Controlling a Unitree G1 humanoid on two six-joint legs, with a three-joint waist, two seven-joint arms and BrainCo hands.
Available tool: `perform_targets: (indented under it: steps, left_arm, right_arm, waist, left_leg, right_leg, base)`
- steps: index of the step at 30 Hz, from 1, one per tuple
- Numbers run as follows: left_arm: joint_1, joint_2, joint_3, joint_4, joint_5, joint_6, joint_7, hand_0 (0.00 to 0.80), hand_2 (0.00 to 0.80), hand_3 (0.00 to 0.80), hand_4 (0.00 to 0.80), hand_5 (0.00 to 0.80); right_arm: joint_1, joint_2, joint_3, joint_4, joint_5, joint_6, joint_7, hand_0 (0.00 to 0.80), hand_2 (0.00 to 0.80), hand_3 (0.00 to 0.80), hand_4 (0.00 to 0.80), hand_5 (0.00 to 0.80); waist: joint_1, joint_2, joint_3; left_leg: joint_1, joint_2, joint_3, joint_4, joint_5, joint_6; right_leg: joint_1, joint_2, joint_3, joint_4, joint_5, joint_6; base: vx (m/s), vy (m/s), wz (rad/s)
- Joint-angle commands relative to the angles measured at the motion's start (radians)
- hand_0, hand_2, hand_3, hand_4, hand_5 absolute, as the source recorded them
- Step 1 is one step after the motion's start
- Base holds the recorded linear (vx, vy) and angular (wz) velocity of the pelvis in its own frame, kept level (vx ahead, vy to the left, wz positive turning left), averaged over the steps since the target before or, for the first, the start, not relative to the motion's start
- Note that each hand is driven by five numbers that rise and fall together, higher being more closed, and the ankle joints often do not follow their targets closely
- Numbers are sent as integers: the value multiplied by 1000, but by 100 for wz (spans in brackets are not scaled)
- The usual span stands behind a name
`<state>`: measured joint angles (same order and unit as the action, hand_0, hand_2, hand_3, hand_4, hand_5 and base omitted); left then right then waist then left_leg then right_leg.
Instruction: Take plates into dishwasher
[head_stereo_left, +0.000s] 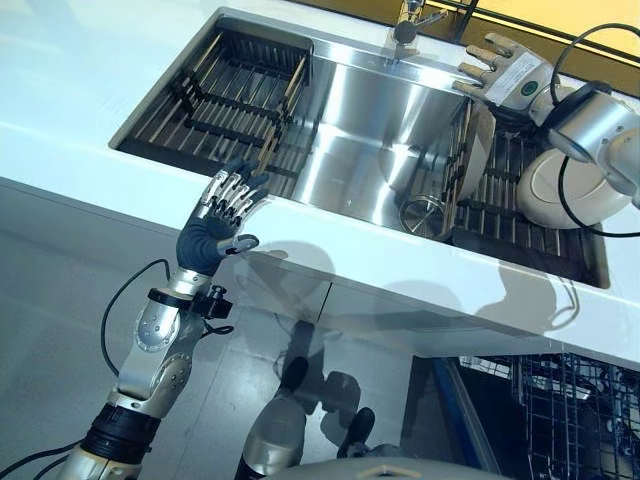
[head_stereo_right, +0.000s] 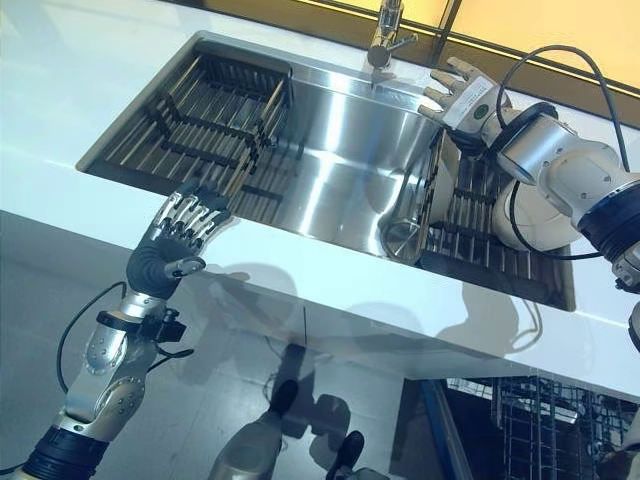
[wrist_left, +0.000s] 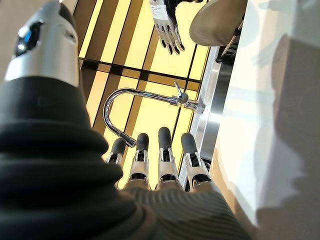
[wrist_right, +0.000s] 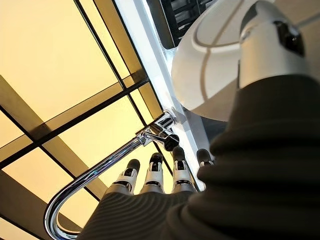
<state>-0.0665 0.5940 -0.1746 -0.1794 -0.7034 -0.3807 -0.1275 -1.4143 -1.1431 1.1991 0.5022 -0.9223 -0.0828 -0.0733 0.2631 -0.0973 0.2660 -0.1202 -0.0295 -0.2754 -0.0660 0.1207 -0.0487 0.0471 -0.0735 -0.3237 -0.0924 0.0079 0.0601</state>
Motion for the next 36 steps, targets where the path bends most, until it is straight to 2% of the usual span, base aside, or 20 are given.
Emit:
perform_targets:
  steps: [1, 21, 22, 24, 25, 26, 36]
  left_arm:
    - [48, 40, 21, 68, -46, 11, 31, 0, 0, 0, 0, 0]
    - [39, 43, 23, 65, -69, -15, 40, 0, 0, 0, 0, 0]
    - [40, 43, 24, 64, -68, -19, 39, 0, 0, 0, 0, 0]
    - [41, 45, 30, 63, -71, -26, 36, 0, 0, 0, 0, 0]
    - [42, 46, 34, 61, -72, -29, 37, 0, 0, 0, 0, 0]
    - [41, 48, 37, 60, -76, -31, 38, 0, 0, 0, 0, 0]
    - [47, 52, 48, 58, -103, -40, 14, 0, 0, 0, 0, 0]
  right_arm:
    - [-219, -40, 83, 12, -26, 30, -28, 0, 0, 0, 0, 0]
    - [-229, -8, 120, 24, -130, -30, 16, 0, 0, 0, 0, 0]
    - [-229, -5, 123, 28, -133, -31, 22, 44, 44, 44, 44, 44]
    - [-227, 1, 125, 38, -154, -35, 27, 398, 398, 398, 398, 398]
    - [-227, 2, 127, 40, -162, -39, 31, 653, 653, 653, 653, 653]
    - [-230, 1, 133, 44, -163, -43, 31, 800, 800, 800, 800, 800]
    - [-247, 3, 152, 79, -150, -34, 18, 800, 800, 800, 800, 800]
  waist:
    - [-1, -25, 9]
    - [4, -21, 23]
    - [5, -21, 24]
    - [7, -21, 28]
    - [8, -21, 29]
    - [8, -21, 31]
    - [10, -19, 21]
  left_leg:
    - [34, -43, 59, -21, -63, 72]
    - [18, -46, 67, -21, -55, 70]
    - [16, -46, 67, -21, -55, 70]
    - [10, -46, 68, -21, -54, 69]
    - [7, -45, 69, -21, -52, 69]
    - [5, -45, 69, -21, -51, 68]
    - [4, -49, 70, -21, -50, 67]
  right_leg:
    - [-22, 44, -17, 5, -1, -51]
    - [-39, 41, -21, 5, 9, -47]
    - [-41, 41, -22, 5, 9, -47]
    - [-46, 41, -23, 5, 10, -47]
    - [-49, 40, -23, 5, 11, -46]
    - [-52, 41, -24, 5, 12, -46]
    - [-52, 36, -30, 5, 13, -42]
  base:
    - [0, 0, 0]
    - [-3, 2, 0]
    - [0, 0, 0]
    - [-38, 0, 0]
    - [-40, -1, 0]
    - [-37, 0, 0]
    - [-3, 0, 0]
